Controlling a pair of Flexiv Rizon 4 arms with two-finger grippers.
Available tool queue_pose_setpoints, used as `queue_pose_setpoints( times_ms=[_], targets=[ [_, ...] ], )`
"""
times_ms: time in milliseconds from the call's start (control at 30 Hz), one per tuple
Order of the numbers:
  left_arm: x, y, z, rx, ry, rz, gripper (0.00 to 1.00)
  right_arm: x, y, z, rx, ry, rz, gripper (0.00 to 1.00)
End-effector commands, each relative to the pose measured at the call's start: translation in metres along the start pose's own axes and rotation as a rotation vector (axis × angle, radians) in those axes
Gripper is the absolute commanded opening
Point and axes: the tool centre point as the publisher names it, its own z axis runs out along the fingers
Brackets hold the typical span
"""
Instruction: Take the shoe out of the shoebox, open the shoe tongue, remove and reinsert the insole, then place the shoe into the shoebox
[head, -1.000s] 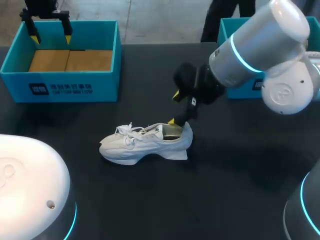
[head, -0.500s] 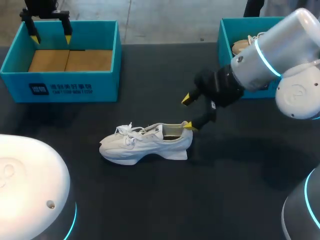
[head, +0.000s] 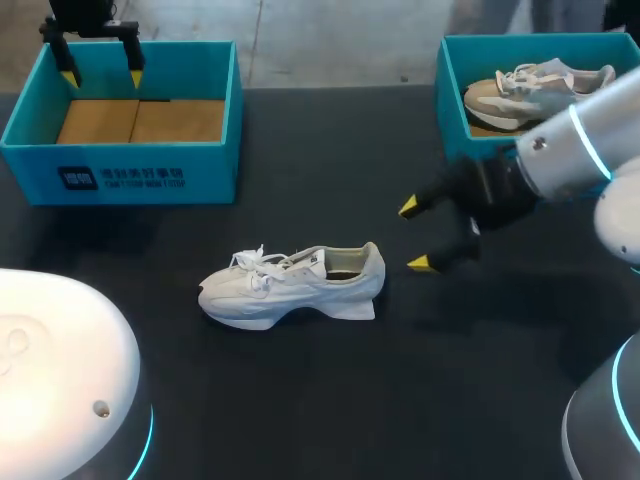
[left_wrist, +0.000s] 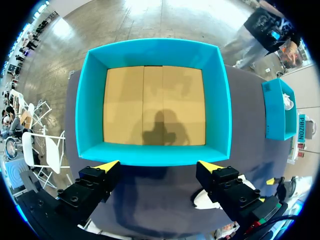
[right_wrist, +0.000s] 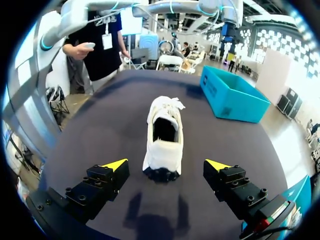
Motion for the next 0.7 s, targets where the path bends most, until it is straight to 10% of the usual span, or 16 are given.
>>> queue_pose_setpoints(
  times_ms=[33, 700],
  targets=[
    [0.000, 0.000, 0.000, -0.001, -0.001, 0.000, 1.00, 0.005, -0.018, -0.002, -0.072, -0.012, 0.004, 1.00],
    [0.000, 0.000, 0.000, -0.001, -0.001, 0.000, 1.00, 0.000, -0.079, 0.009, -0.171, -0.042, 0.039, 1.00]
  ],
)
